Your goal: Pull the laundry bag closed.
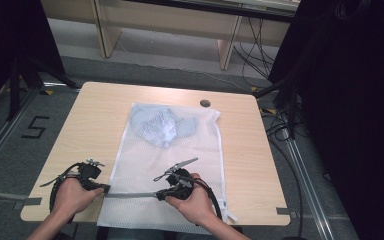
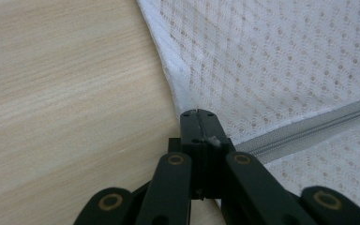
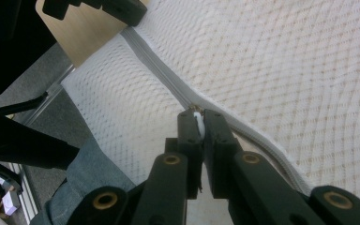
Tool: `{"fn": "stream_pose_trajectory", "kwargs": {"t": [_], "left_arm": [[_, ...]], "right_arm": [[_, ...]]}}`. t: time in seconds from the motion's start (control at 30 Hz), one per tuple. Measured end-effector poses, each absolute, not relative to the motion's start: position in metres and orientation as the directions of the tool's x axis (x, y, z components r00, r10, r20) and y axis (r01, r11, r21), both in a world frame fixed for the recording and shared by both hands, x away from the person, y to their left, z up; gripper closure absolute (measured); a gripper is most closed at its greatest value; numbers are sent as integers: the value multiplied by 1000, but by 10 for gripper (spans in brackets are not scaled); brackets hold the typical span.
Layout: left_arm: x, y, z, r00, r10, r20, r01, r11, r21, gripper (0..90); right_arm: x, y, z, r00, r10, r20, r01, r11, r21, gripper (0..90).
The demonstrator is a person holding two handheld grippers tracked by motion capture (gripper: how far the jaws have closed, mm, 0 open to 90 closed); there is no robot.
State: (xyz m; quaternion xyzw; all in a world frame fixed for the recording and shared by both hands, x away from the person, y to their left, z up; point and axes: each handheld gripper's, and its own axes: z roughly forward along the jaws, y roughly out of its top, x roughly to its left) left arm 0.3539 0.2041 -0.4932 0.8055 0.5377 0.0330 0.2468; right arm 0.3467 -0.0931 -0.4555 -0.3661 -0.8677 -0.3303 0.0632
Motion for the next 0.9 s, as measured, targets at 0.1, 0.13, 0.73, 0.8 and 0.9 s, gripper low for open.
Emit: {"fn": "stream_pose_trajectory", "kwargs": {"t": [0.1, 0.13, 0.73, 0.8, 0.9], "left_arm": [[354, 204, -493, 420, 882, -213, 850, -300, 433, 900], [354, 204, -493, 419, 883, -213, 850, -300, 434, 900], [354, 204, -493, 418, 883, -214, 850, -297, 435, 900], [354, 204, -493, 419, 882, -214, 850, -298, 435, 900], [353, 203, -493, 407, 887, -220, 856, -285, 432, 900]], "right_arm": [[344, -94, -454, -696, 621, 359, 706, 500, 502, 871], [344, -95, -454, -696, 621, 361, 706, 498, 504, 871], [343, -105, -452, -664, 657, 357, 735, 484, 476, 871], [344, -107, -453, -684, 634, 361, 715, 485, 504, 871], [344, -109, -454, -678, 642, 358, 720, 481, 501, 871]]}}
